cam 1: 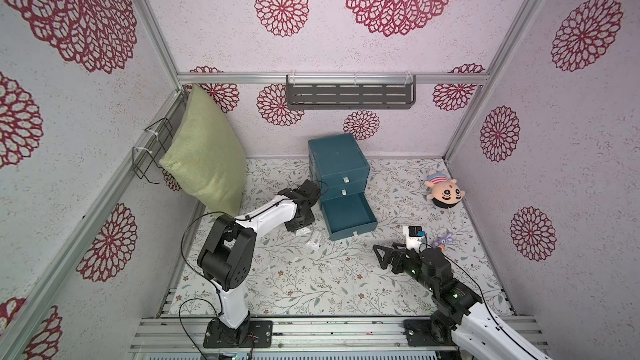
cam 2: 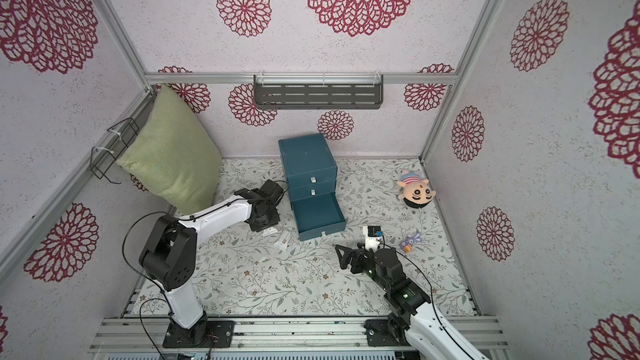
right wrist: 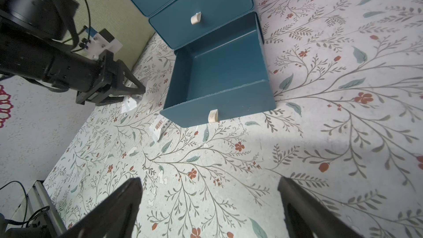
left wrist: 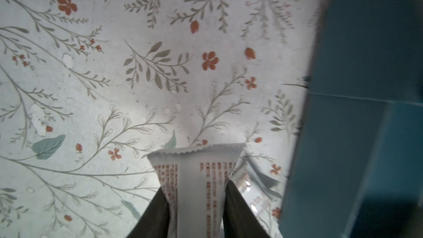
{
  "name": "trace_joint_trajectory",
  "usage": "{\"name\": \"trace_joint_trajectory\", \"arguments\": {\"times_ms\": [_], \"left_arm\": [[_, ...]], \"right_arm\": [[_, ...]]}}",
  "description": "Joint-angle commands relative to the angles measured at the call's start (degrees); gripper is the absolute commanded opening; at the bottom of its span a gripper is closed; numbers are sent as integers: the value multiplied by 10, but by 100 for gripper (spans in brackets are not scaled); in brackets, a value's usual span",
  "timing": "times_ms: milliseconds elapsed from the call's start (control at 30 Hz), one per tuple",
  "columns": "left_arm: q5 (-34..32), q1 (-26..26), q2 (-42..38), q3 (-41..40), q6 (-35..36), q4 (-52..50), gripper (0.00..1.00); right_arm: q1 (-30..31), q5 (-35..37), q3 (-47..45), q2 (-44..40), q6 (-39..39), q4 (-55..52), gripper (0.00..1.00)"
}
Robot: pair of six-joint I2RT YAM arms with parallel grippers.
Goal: Place the cookies into the drawer by color
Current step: Place the cookie in the drawer.
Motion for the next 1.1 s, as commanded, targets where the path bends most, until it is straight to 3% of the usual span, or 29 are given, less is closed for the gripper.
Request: {"name": "trace_joint_trajectory", "arguments": {"times_ms": [0, 433, 933, 1000, 1067], "left_arm": [[-7, -30, -24, 37, 14, -9, 38], [31, -97, 48, 163, 48, 14, 38], [31, -99, 167, 287, 99, 7, 41], [39, -99, 172, 295, 98, 4, 46], [50, -100, 168, 292, 97, 6, 59]], "right_arm": [[-3, -5, -1, 3, 6, 21, 99], [-4, -9, 0, 8, 10, 26, 99], [-4, -13, -15, 4, 24, 32, 99], [-4, -15, -15, 0, 26, 29, 99], [-4, -15, -15, -3, 25, 25, 99]]}}
